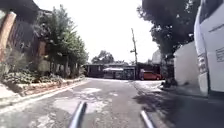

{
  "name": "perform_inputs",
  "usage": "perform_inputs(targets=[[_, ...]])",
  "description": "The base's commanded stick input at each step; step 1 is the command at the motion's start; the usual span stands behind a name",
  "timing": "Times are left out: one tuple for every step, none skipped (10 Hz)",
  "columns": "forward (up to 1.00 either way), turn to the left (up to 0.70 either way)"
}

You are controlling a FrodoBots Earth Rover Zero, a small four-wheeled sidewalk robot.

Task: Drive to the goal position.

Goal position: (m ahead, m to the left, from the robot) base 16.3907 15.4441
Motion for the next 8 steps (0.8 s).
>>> perform_inputs(targets=[[1.0,-0.02],[1.0,-0.02],[1.0,-0.02],[1.0,-0.02],[1.0,-0.03],[1.0,-0.03],[1.0,-0.03],[1.0,-0.04]])
